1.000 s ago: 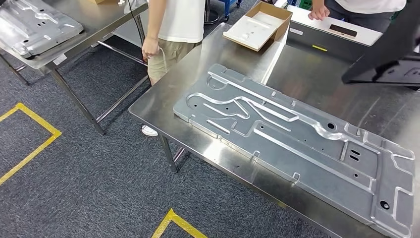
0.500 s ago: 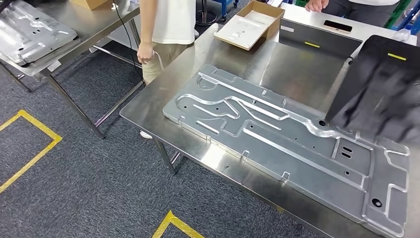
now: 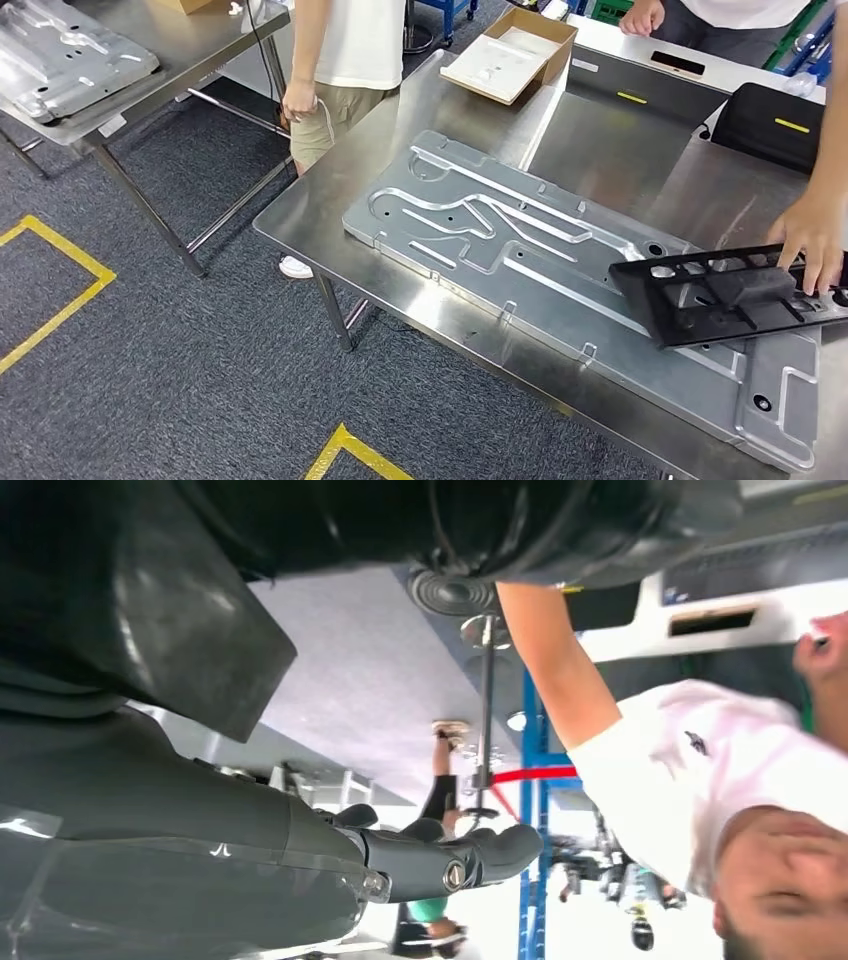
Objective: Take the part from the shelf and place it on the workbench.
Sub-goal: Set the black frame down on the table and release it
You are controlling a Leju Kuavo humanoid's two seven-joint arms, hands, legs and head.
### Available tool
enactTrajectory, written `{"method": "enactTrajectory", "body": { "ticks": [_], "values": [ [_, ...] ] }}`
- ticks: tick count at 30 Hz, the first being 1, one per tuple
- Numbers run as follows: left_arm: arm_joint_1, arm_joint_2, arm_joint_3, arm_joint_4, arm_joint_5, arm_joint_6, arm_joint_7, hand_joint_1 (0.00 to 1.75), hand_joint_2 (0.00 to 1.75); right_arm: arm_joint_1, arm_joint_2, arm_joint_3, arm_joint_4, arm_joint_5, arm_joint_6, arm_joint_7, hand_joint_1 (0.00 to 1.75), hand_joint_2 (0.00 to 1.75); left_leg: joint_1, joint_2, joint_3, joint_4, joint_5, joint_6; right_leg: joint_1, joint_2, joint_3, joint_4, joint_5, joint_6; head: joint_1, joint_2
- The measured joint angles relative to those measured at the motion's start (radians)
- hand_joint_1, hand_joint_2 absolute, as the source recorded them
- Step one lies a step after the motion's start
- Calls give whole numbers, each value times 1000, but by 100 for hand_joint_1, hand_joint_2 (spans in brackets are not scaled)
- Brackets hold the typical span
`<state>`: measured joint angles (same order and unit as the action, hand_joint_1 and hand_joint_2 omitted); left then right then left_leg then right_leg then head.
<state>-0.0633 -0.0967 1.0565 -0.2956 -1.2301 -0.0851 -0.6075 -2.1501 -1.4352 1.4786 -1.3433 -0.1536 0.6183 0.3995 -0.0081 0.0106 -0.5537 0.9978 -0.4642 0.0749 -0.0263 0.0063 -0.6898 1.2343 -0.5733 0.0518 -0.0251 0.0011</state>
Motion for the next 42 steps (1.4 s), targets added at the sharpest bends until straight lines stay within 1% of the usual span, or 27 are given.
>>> {"method": "enactTrajectory", "body": {
  "ticks": [1, 2, 3, 4, 6, 7, 9, 11, 13, 15, 16, 17, 18, 21, 23, 26, 27, 28, 30, 31, 32, 33, 34, 36, 38, 40, 42],
  "values": [
    [0, -1, 0, 0, 0, 0, 0, 0, 0, 7, -2, 6, 0, 5, -8, 0, 0, 0, 0, 0, 0, 1, 0, 0, -1, 0, -21, 45, -13, 3, 0, 0],
    [0, -2, 0, 0, 0, 0, 0, 0, 0, 15, -4, 12, 0, 12, -23, 0, 0, 0, -1, 1, -1, 2, -1, 0, -2, -1, -26, 56, -6, 5, 0, 0],
    [1, -3, 0, 0, 0, 0, 0, 0, 0, 22, -7, 17, 0, 16, -47, -2, 0, 0, 0, 0, 0, 4, -2, -1, -3, -1, -11, 26, 20, 6, 0, 0],
    [1, -4, 0, 0, 0, 0, 0, 0, 0, 31, -9, 20, 0, 12, -79, -8, 0, 0, 0, 0, 0, 7, -4, -4, -4, -2, 21, -37, 58, 6, 0, 0],
    [1, -5, 2, 0, 0, 1, 0, 0, 0, 56, -13, 22, -2, -12, -144, -27, 0, 0, -2, -1, -1, 17, -11, -11, -3, -2, 81, -160, 105, 0, 0, 0],
    [0, -6, 3, 0, 0, 1, 0, 0, 0, 70, -15, 23, -4, -24, -169, -36, 0, 0, -4, -1, -3, 21, -13, -16, -1, -2, 95, -193, 113, -5, -1, 0],
    [-1, -6, 5, 0, 0, 2, 1, 0, 0, 91, -21, 24, -9, -34, -197, -43, 0, 0, -7, -1, -6, 24, -15, -23, 4, 0, 94, -202, 112, -17, -1, 0],
    [0, -6, 6, 0, 0, 3, 1, 0, 0, 109, -29, 24, -15, -31, -226, -41, 0, 0, -7, -2, -11, 33, -25, -32, -1, -1, 95, -205, 114, -28, -1, 0],
    [1, -6, 6, 0, 0, 5, 1, 0, 0, 126, -38, 24, -27, -17, -273, -33, 0, 0, -5, -3, -41, 103, -71, -43, -6, -2, 97, -208, 116, -38, -1, 0],
    [1, -6, 8, 0, 0, 6, 4, 0, 0, 142, -60, 27, -44, 9, -331, -15, 0, 0, 0, -4, -102, 237, -135, -49, -5, -3, 97, -209, 115, -42, -2, 0],
    [1, -6, 11, 0, -1, 7, 6, 0, 0, 148, -79, 30, -53, 25, -359, -3, 0, 0, 1, -4, -129, 292, -152, -51, -5, -4, 97, -208, 114, -42, -2, 0],
    [2, -7, 13, 0, -1, 8, 9, 0, 0, 151, -104, 33, -65, 42, -379, 10, 0, 0, 2, -4, -140, 313, -151, -51, -5, -5, 98, -208, 113, -42, -2, 0],
    [4, -7, 17, 0, -2, 8, 12, 0, 0, 151, -134, 36, -77, 63, -392, 22, 0, 0, 3, -4, -132, 294, -130, -49, -5, -7, 100, -208, 112, -41, -2, 0],
    [13, -7, 26, 0, -3, 11, 20, 0, 0, 103, -267, 38, -125, 156, -354, 29, 0, 0, 1, -10, -38, 97, -37, -38, -4, -17, 111, -207, 103, -34, -2, 0],
    [22, -7, 33, 0, -6, 12, 24, 0, 0, 40, -358, 40, -157, 224, -277, 8, 0, 0, -3, -14, -3, 27, -23, -31, -2, -23, 113, -208, 100, -25, -1, 0],
    [29, -7, 44, 0, -11, 12, 24, 0, 0, -26, -438, 42, -193, 268, -212, 0, 0, 0, -6, -7, 6, 10, -20, -17, -6, -16, 115, -211, 99, -9, -1, 0],
    [28, -7, 46, 0, -13, 12, 24, 0, 0, -41, -453, 42, -200, 268, -209, 4, 0, 0, -5, -3, 11, 2, -15, -11, -7, -12, 110, -196, 86, -5, -1, 0],
    [26, -8, 48, 0, -14, 12, 24, 0, 0, -53, -466, 43, -207, 266, -209, 9, 0, 0, -3, 0, 15, -6, -11, -5, -8, -9, 95, -160, 60, -1, -1, 0],
    [23, -8, 52, 0, -15, 12, 25, 0, 0, -69, -487, 47, -218, 262, -212, 17, 0, 0, -3, 6, 16, -9, -8, 0, -7, -8, 40, -39, -8, 4, -1, 0],
    [22, -8, 53, 0, -16, 12, 25, 0, 0, -73, -497, 51, -222, 261, -212, 19, 0, 0, -3, 7, 15, -9, -8, 0, -7, -8, 14, 19, -31, 6, -1, 0],
    [22, -8, 54, 0, -16, 12, 25, 0, 0, -77, -505, 54, -225, 260, -212, 19, 0, 0, -4, 8, 15, -8, -8, 1, -8, -8, 2, 48, -34, 7, -1, 0],
    [22, -8, 55, 0, -16, 12, 25, 0, 0, -81, -511, 57, -227, 259, -212, 20, 0, 0, -4, 9, 15, -6, -9, 1, -8, -8, 8, 41, -19, 8, -1, 0],
    [22, -8, 56, 0, -17, 12, 25, 0, 0, -85, -516, 58, -229, 259, -213, 20, 0, 0, -4, 9, 16, -4, -9, 0, -8, -8, 34, -5, 11, 7, -1, 0],
    [21, -9, 57, 0, -21, 12, 29, 0, 0, -101, -528, 58, -235, 265, -213, 27, 0, 0, -6, 7, 16, 3, -13, -5, -5, -9, 108, -145, 68, 3, -1, 0],
    [20, -10, 57, 0, -34, 12, 44, 0, 0, -177, -549, 57, -231, 334, -165, 7, 0, 0, -8, 4, 15, 8, -16, -13, 0, -10, 143, -219, 86, -7, -1, 0],
    [24, -10, 57, 0, -54, 12, 63, 0, 0, -346, -569, 48, -206, 544, -18, -95, 0, 0, -11, 1, 15, 8, -16, -21, 1, -10, 142, -222, 87, -19, -1, 0],
    [30, -10, 58, -1, -70, 12, 75, 0, 0, -538, -579, 8, -185, 894, 204, -293, 0, 0, -10, -1, 8, 28, -34, -33, -5, -11, 143, -226, 90, -29, -1, 0]
  ]
}}
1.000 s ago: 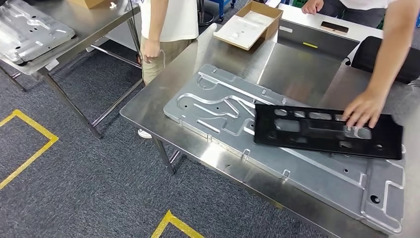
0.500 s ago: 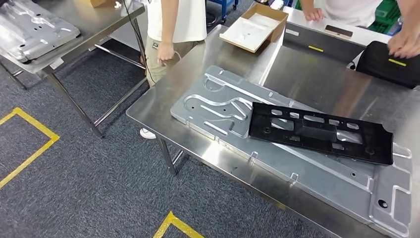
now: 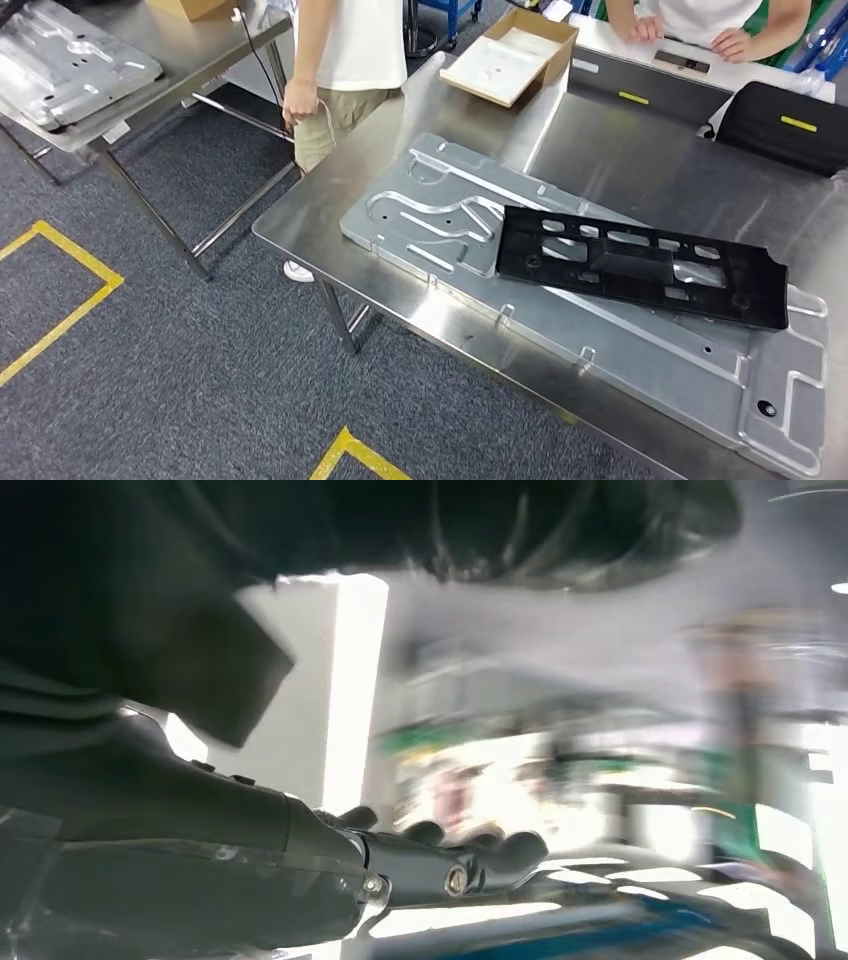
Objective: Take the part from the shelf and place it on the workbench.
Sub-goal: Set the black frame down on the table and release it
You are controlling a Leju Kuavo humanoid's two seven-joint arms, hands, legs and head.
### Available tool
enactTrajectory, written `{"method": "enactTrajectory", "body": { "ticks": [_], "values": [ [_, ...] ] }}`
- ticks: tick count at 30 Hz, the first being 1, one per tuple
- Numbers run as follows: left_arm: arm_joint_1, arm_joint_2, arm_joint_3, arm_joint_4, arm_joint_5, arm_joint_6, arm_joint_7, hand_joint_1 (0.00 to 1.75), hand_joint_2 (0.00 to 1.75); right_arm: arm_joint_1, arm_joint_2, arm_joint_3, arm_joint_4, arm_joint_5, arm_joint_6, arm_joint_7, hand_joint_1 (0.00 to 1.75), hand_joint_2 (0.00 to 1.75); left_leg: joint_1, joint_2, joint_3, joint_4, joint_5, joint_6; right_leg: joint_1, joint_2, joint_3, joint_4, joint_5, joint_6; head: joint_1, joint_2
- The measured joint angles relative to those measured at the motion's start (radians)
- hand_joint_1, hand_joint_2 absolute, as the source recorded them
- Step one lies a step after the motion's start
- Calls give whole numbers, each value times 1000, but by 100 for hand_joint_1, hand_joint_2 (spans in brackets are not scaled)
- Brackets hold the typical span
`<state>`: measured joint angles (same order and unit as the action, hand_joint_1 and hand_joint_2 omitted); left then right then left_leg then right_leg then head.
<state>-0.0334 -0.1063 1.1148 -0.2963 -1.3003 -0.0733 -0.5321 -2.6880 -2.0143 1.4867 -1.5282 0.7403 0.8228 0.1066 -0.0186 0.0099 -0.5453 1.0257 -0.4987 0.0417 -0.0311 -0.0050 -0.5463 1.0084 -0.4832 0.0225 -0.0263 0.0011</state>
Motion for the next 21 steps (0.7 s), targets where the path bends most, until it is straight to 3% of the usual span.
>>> {"method": "enactTrajectory", "body": {
  "ticks": [2, 4, 5, 6, 7, 9, 11, 13, 15, 17, 19, 20, 21],
  "values": [
    [2, 2, 5, -1, -10, 0, 9, 0, 0, -141, -6, -82, -11, 327, 214, -208, 0, 0, 3, -1, -36, 88, -59, -12, -4, -4, 1, -2, 2, -8, 0, 0],
    [2, 6, 14, -1, -20, -2, 19, 0, 0, -237, -9, -185, -53, 504, 371, -349, 0, 0, 8, -2, -90, 219, -126, -19, -4, -9, 0, 1, 3, -12, 0, 0],
    [2, 8, 18, -1, -24, -3, 24, 0, 0, -273, -10, -232, -78, 548, 421, -393, 0, 0, 10, -2, -105, 259, -138, -20, -4, -11, -1, 2, 3, -13, 0, 0],
    [1, 10, 22, -1, -28, -4, 28, 0, 0, -303, -10, -274, -99, 575, 453, -423, 0, 0, 11, -2, -103, 263, -132, -19, -3, -10, -2, 4, 4, -14, 0, 0],
    [0, 11, 25, -1, -32, -6, 31, 0, 0, -329, -10, -308, -115, 592, 467, -441, 0, 0, 11, -2, -81, 224, -106, -16, -1, -9, -3, 6, 4, -14, 0, 0],
    [-7, 13, 33, -1, -39, -12, 41, 0, 0, -368, -11, -360, -132, 628, 474, -469, 0, 0, 9, -3, -5, 81, -44, -3, 2, -6, -3, 8, 4, -13, 0, 0],
    [-17, 15, 39, -1, -47, -20, 49, 0, 0, -397, -12, -410, -140, 685, 476, -511, 0, 0, 4, -5, 40, -11, -14, 6, 5, -6, -5, 9, 7, -7, 0, 0],
    [-26, 16, 40, -1, -54, -26, 54, 0, 0, -417, -13, -454, -141, 759, 477, -567, 0, 0, 2, -4, 38, -26, -9, 10, 5, -7, -8, 6, 12, 7, 0, 0],
    [-33, 14, 40, -1, -57, -27, 56, 0, 0, -431, -14, -479, -141, 805, 479, -607, 0, 0, 5, -2, 35, -41, 4, 22, 1, -6, -13, 14, 4, 18, 0, 0],
    [-40, 12, 40, -1, -58, -30, 56, 0, 0, -438, -15, -492, -140, 813, 480, -618, 0, 0, 8, 2, 32, -56, 20, 33, -1, -2, -40, 80, -53, 25, 0, 0],
    [-44, 9, 39, -1, -58, -34, 47, 0, 0, -445, -20, -502, -139, 814, 483, -619, 0, 0, 7, 6, 21, -57, 28, 37, -1, 0, -82, 197, -130, 33, 0, 0],
    [-45, 8, 39, -1, -58, -35, 41, 0, 0, -449, -23, -506, -139, 814, 483, -619, 0, 0, 6, 7, 16, -55, 30, 36, -2, 0, -94, 240, -148, 36, 0, 0],
    [-45, 7, 39, -1, -58, -36, 35, 0, 0, -451, -25, -508, -137, 813, 478, -617, 0, 0, 6, 8, 12, -52, 32, 36, -3, 0, -89, 251, -145, 39, 0, 0]
  ]
}}
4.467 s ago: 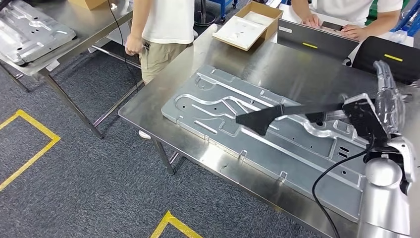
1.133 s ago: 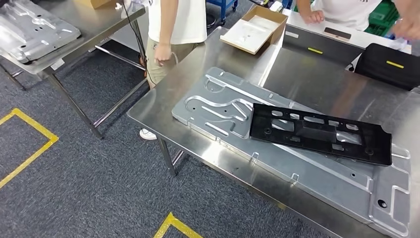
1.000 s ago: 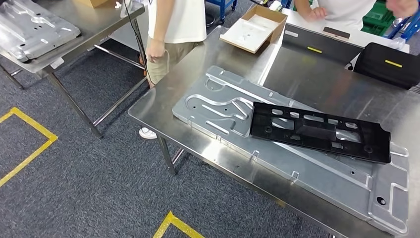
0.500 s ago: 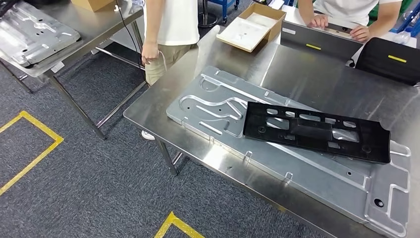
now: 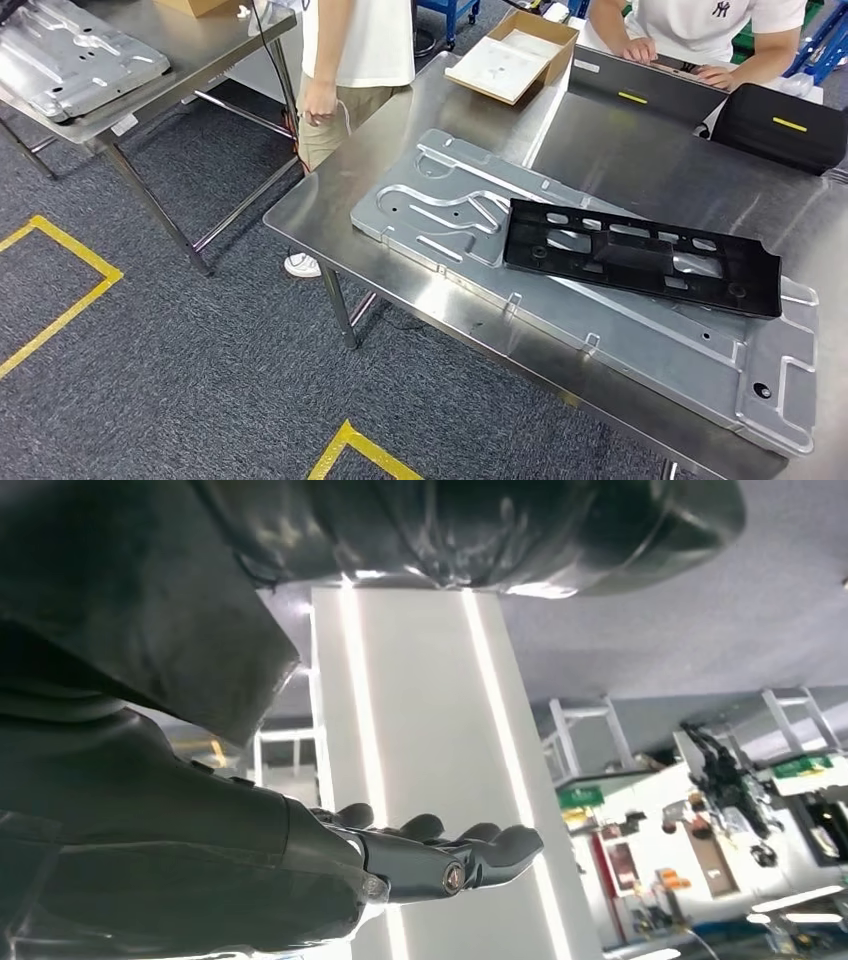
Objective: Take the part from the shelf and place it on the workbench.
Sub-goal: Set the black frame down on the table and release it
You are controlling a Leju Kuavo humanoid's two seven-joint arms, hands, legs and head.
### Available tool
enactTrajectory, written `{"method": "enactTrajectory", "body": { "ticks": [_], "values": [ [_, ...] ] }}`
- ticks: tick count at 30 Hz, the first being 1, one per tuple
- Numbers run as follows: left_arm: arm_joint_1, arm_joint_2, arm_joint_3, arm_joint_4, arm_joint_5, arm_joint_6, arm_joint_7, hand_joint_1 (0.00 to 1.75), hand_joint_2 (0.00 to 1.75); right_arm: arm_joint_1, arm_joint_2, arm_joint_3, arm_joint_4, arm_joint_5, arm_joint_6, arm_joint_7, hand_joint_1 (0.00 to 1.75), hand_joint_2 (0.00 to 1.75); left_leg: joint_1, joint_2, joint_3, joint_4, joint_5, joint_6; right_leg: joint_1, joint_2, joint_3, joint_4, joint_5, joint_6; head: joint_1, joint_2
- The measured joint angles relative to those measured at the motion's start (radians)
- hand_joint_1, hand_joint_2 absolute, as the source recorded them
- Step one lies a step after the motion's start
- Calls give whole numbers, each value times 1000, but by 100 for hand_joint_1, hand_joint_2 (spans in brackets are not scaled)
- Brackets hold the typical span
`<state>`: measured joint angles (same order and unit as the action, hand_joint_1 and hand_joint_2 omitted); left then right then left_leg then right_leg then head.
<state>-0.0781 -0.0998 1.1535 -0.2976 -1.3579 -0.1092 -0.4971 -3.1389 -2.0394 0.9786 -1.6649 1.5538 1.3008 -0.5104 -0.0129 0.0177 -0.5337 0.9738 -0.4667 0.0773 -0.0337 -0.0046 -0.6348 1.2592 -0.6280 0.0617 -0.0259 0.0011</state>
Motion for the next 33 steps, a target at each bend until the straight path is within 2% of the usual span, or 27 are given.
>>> {"method": "enactTrajectory", "body": {
  "ticks": [1, 2, 4, 5, 6, 8, 9, 10, 11, 12, 14, 15, 16, 17, 18, 20, 22, 24, 25, 26, 28, 29, 30, 31, 32, 33],
  "values": [
    [0, -1, 0, 0, 1, 0, -5, 0, 0, -1, -2, -2, 3, 0, -9, 2, 0, 0, 0, 0, -4, 5, 1, -1, -1, 0, 24, -27, 21, 2, 0, 0],
    [-1, -2, -1, 0, 2, 1, -10, 0, 0, -2, -2, -3, 6, 0, -24, 3, 0, 0, 0, 0, -6, 11, 1, -3, -2, 0, 65, -89, 53, 3, 0, 0],
    [-2, -4, -2, 0, 6, 3, -19, 0, 0, -3, -2, -5, 23, 0, -72, -1, 0, 0, 0, -1, -12, 24, 0, -9, 0, 1, 139, -214, 93, -2, 0, 0],
    [-3, -5, -2, 0, 7, 4, -22, 0, 0, -4, -2, -7, 41, 0, -114, -7, 0, 0, -2, -1, -13, 28, 0, -14, 3, 1, 158, -250, 99, -8, 0, 0],
    [-3, -5, -3, 0, 8, 5, -25, 0, 0, -5, -2, -9, 64, 0, -166, -14, 0, 0, -3, -2, -15, 31, 1, -19, 6, 2, 161, -260, 97, -15, 0, 0],
    [-2, -6, -3, 0, 8, 5, -29, 0, 0, -6, -2, -11, 146, 0, -345, -25, 0, 0, -4, -2, -15, 34, 3, -28, 7, 3, 157, -263, 101, -29, -1, 0],
    [-1, -6, -3, 0, 9, 6, -30, 0, 0, -6, -2, -12, 201, 0, -457, -28, 0, 0, -3, -4, -19, 41, -3, -33, 5, 3, 155, -267, 105, -37, 0, 0],
    [0, -7, -3, 0, 9, 6, -31, 0, 0, -6, -2, -12, 282, 0, -609, -34, 0, 0, -2, -6, -27, 61, -19, -36, 3, 2, 154, -270, 109, -45, 0, 0],
    [2, -8, -3, 0, 10, 6, -31, 0, 0, -4, -2, -12, 390, 0, -796, -47, 0, 0, -1, -9, -44, 100, -47, -37, 1, 0, 151, -273, 114, -52, -1, 0],
    [4, -9, -3, 0, 11, 6, -31, 0, 0, -3, -2, -13, 504, 0, -982, -64, 0, 0, 0, -11, -67, 156, -83, -38, 3, -2, 147, -274, 117, -57, -1, 0],
    [9, -12, -3, 0, 11, 5, -27, 0, 0, -3, 14, -15, 806, -2, -1428, -108, 0, 0, 1, -13, -121, 285, -144, -41, 7, -2, 136, -271, 121, -60, -1, 0],
    [10, -15, -3, 0, 10, 3, -27, 0, 0, -5, 31, -17, 933, -2, -1598, -121, 0, 0, 1, -13, -134, 321, -151, -43, 8, -2, 131, -267, 122, -60, -1, 0],
    [11, -18, -3, 0, 7, 1, -29, 0, 0, -6, 57, -22, 1060, -1, -1752, -129, 0, 0, 1, -13, -131, 323, -140, -43, 7, -5, 127, -262, 122, -58, -1, 0],
    [11, -21, -3, 0, 3, 0, -33, 0, 0, -6, 90, -28, 1147, 0, -1829, -129, 0, 0, 1, -11, -107, 283, -113, -41, 6, -9, 125, -257, 121, -56, -1, 0],
    [9, -23, -3, 0, 0, -1, -36, 0, 0, -6, 126, -36, 1220, 0, -1859, -130, 0, 0, -1, -2, -70, 217, -80, -35, 5, -16, 124, -253, 119, -55, -1, 0],
    [2, -25, -3, -1, -3, 1, -39, 0, 0, -5, 200, -56, 1340, 1, -1785, -130, 0, 0, -7, 34, -3, 88, -40, -18, 9, -32, 125, -250, 118, -49, -1, 0],
    [-6, -28, -4, -1, -3, 1, -40, 0, 0, -4, 264, -70, 1426, 1, -1642, -130, 0, 0, -14, 50, 11, 40, -34, -9, 11, -51, 125, -251, 121, -38, 0, 0],
    [-9, -31, -7, -2, -2, 0, -42, 0, 0, 9, 332, -80, 1485, -4, -1549, -130, 0, 0, -16, 30, 8, 22, -23, -3, 4, -68, 125, -250, 120, -25, 0, 0],
    [-9, -32, -10, -3, -1, -1, -43, 0, 0, 49, 369, -92, 1508, -21, -1527, -130, 0, 0, -16, 19, 11, 11, -15, 3, -1, -61, 122, -238, 109, -20, 1, 0],
    [-10, -33, -13, -3, 2, -1, -44, 0, 0, 120, 406, -114, 1523, -53, -1521, -130, 0, 0, -14, 8, 12, 1, -5, 7, -4, -47, 109, -208, 86, -17, 1, 0],
    [-9, -33, -23, -3, 11, -1, -43, 0, 0, 318, 491, -213, 1540, -216, -1582, -130, 0, 0, -13, -7, 7, -7, 5, 12, -7, -11, 53, -94, 19, -16, 8, 0],
    [-9, -33, -29, -3, 17, -2, -42, 0, 0, 407, 540, -291, 1540, -340, -1637, -130, 0, 0, -15, -12, 2, -4, 8, 12, -7, -3, 20, -30, -9, -14, 10, 0],
    [-9, -32, -35, -3, 21, -2, -41, 0, 0, 485, 588, -384, 1538, -475, -1690, -130, 0, 0, -15, -17, -2, -1, 8, 11, -7, 1, -2, 12, -16, -9, 12, 0],
    [-9, -33, -41, -3, 24, -3, -40, 0, 0, 550, 631, -474, 1536, -589, -1725, -130, 0, 0, -13, -24, -3, 4, 8, 8, -8, 3, -6, 20, -3, -3, 12, 0],
    [-9, -33, -46, -3, 25, -3, -39, 0, 0, 611, 665, -554, 1534, -664, -1744, -130, 0, 0, -9, -33, -4, 11, 5, 4, -10, 4, 7, -11, 30, 4, 11, 0],
    [-9, -33, -50, -3, 26, -3, -39, 0, 0, 664, 689, -616, 1534, -694, -1749, -130, 0, 0, -4, -42, -4, 19, 1, -3, -14, 11, 37, -77, 75, 10, 12, 0]
  ]
}}
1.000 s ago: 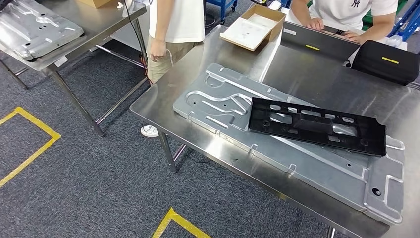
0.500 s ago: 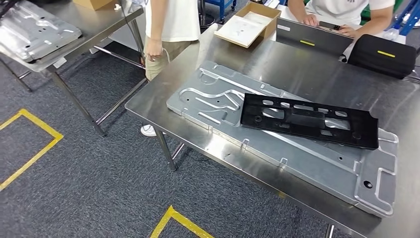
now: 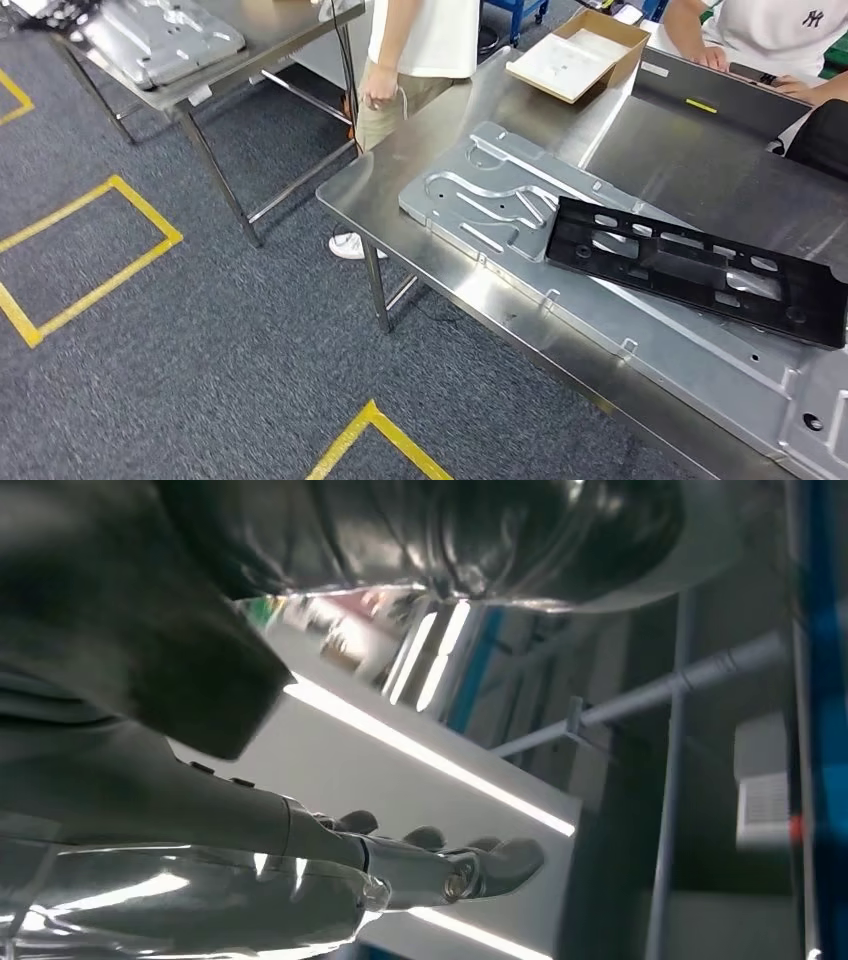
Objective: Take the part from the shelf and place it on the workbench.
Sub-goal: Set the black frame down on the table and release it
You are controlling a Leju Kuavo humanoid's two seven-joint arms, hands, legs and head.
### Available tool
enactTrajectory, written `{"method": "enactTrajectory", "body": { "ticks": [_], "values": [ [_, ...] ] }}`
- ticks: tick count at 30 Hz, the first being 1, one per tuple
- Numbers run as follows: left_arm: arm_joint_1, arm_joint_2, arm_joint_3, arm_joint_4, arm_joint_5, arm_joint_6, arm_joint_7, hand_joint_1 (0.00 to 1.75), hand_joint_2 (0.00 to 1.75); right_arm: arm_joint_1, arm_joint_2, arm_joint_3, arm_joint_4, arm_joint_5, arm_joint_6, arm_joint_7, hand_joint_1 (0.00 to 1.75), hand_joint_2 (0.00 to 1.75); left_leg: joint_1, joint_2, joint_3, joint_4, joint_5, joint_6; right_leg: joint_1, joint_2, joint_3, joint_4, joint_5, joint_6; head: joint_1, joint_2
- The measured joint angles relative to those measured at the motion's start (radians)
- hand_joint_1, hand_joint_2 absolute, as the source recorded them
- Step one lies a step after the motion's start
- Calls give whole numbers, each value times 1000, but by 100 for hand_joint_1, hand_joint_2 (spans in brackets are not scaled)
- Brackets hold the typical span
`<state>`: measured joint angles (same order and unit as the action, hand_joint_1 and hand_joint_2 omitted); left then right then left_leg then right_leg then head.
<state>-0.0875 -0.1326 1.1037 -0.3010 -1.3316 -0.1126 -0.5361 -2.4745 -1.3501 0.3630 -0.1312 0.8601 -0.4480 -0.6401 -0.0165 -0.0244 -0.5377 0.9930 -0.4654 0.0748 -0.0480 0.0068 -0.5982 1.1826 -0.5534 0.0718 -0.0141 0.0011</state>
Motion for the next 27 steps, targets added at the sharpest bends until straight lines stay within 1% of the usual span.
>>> {"method": "enactTrajectory", "body": {
  "ticks": [1, 2, 3, 4, 5, 6, 7, 8, 9, 10, 11, 12, 13, 14, 15, 16, 17, 18, 19, 20, 21, 22, 23, 24, 25, 26, 27],
  "values": [
    [-1, 0, -2, 0, 0, 0, 0, 0, 0, 44, 16, -43, 1, 4, 0, 0, 0, 0, 4, -9, -5, 9, -5, -7, -4, 21, 31, -64, 29, 5, 1, 0],
    [-2, -1, -3, 0, 0, 0, 0, 0, 0, 78, 31, -77, 1, 23, 1, 0, 0, 0, 6, -17, -12, 19, -8, -15, -8, 42, 53, -117, 46, 5, 3, 0],
    [-3, -2, -4, 0, 1, 0, 0, 0, 0, 111, 43, -103, 2, 39, 1, 0, 0, 0, 7, -25, -21, 28, -9, -22, -10, 58, 62, -145, 49, 3, 4, 0],
    [-4, -3, -5, 0, 1, 0, 0, 0, 0, 140, 56, -127, 2, 49, 1, 0, 0, 0, 6, -33, -32, 32, -7, -28, -9, 67, 61, -149, 42, -2, 4, 0],
    [-5, -4, -6, 0, 2, 0, 0, 0, 0, 166, 71, -150, 0, 54, 0, 0, 0, 0, 6, -42, -38, 36, -4, -33, -8, 59, 56, -149, 43, -10, 4, 0],
    [-4, -3, -8, 0, 2, 0, 0, 0, 0, 188, 83, -173, 0, 55, -1, 0, 0, 0, 6, -46, -44, 39, -2, -38, -9, 47, 53, -147, 45, -16, 4, 0],
    [-3, -3, -9, 0, 3, 0, 1, 0, 0, 205, 94, -194, -1, 57, -2, 0, 0, 0, 6, -39, -52, 49, -8, -43, -10, 35, 52, -148, 46, -23, 3, 0],
    [-3, -2, -9, 0, 3, 0, 1, 0, 0, 219, 104, -212, -2, 58, -2, 0, 0, 0, 6, -26, -65, 77, -24, -47, -10, 22, 53, -149, 47, -30, 2, 0],
    [-2, -1, -10, 0, 3, 0, 1, 0, 0, 231, 112, -227, -3, 58, -2, 0, 0, 0, 7, -9, -90, 126, -51, -50, -9, 6, 54, -150, 47, -35, 2, 0],
    [-2, -2, -11, 0, 3, 0, 1, 0, 0, 242, 118, -239, -4, 59, -3, 0, 0, 0, 8, 6, -122, 192, -82, -52, -6, -7, 54, -150, 47, -39, 1, 0],
    [-1, -2, -11, 0, 3, 0, 1, 0, 0, 252, 124, -248, -5, 59, -3, 0, 0, 0, 10, 13, -158, 262, -110, -53, -3, -22, 54, -149, 46, -42, 0, 0],
    [1, -2, -12, 0, 3, 0, 1, 0, 0, 261, 129, -256, -6, 59, -3, 0, 0, 0, 11, 16, -184, 314, -123, -53, -1, -36, 55, -149, 45, -43, 0, 0],
    [2, -3, -12, 0, 3, 0, 1, 0, 0, 268, 134, -262, -6, 59, -3, 0, 0, 0, 11, 18, -194, 331, -117, -51, 2, -49, 56, -149, 44, -44, 0, 0],
    [4, -3, -12, 0, 3, 0, 1, 0, 0, 274, 139, -266, -7, 60, -3, 0, 0, 0, 10, 21, -184, 308, -93, -48, 4, -61, 58, -149, 42, -45, 0, 0],
    [5, -3, -12, 0, 3, 0, 1, 0, 0, 279, 143, -269, -7, 60, -3, 0, 0, 0, 9, 30, -155, 246, -57, -41, 7, -74, 62, -149, 40, -45, 0, 0],
    [6, -2, -13, 0, 3, 0, 1, 0, 0, 282, 147, -272, -7, 60, -3, 0, 0, 0, 5, 48, -121, 174, -26, -33, 9, -85, 66, -149, 37, -45, 0, 0],
    [6, -2, -13, 0, 3, 0, 1, 0, 0, 285, 149, -274, -7, 60, -3, 0, 0, 0, -1, 71, -90, 111, -6, -25, 13, -97, 69, -148, 34, -42, 0, 0],
    [6, -2, -14, 0, 3, 0, 1, 0, 0, 286, 151, -275, -8, 60, -3, 0, 0, 0, -6, 91, -70, 69, 3, -18, 16, -108, 71, -149, 33, -39, 0, 0],
    [6, -2, -15, 0, 3, 0, 1, 0, 0, 289, 153, -276, -8, 60, -3, 0, 0, 0, -10, 99, -64, 53, 1, -15, 19, -119, 72, -151, 32, -35, 0, 0],
    [6, -2, -16, 0, 3, 0, 1, 0, 0, 292, 156, -277, -8, 60, -3, 0, 0, 0, -13, 96, -64, 48, 1, -12, 22, -130, 74, -155, 32, -30, 0, 0],
    [8, -2, -17, 0, 3, 0, 1, 0, 0, 295, 158, -278, -8, 60, -3, 0, 0, 0, -10, 85, -63, 42, 5, -8, 21, -138, 77, -159, 31, -25, 1, 0],
    [10, -2, -18, 0, 3, 0, 1, 0, 0, 298, 162, -279, -8, 60, -3, 0, 0, 0, -8, 73, -61, 34, 10, -3, 20, -130, 79, -156, 25, -21, 1, 0],
    [10, -2, -18, 0, 3, 0, 0, 0, 0, 299, 163, -279, -8, 60, -3, 0, 0, 0, -5, 63, -57, 24, 15, 2, 17, -107, 73, -139, 10, -19, 1, 0],
    [10, -2, -19, 0, 3, 0, 0, 0, 0, 299, 162, -279, -8, 60, -3, 0, 0, 0, -3, 52, -54, 17, 20, 7, 15, -75, 56, -101, -16, -17, 1, 0],
    [9, -2, -20, 0, 3, 0, 0, 0, 0, 300, 160, -280, -8, 60, -3, 0, 0, 0, -3, 40, -52, 14, 22, 10, 14, -42, 28, -43, -47, -16, 2, 0],
    [8, -2, -20, 0, 3, 0, 0, 0, 0, 301, 158, -280, -9, 60, -3, 0, 0, 0, -3, 28, -52, 14, 23, 11, 14, -21, -8, 24, -76, -15, 2, 0],
    [7, -2, -20, 0, 3, 0, 0, 0, 0, 302, 155, -280, -8, 59, -3, 0, 0, 0, -4, 14, -52, 14, 23, 12, 14, -13, -39, 78, -90, -14, 2, 0]
  ]
}}
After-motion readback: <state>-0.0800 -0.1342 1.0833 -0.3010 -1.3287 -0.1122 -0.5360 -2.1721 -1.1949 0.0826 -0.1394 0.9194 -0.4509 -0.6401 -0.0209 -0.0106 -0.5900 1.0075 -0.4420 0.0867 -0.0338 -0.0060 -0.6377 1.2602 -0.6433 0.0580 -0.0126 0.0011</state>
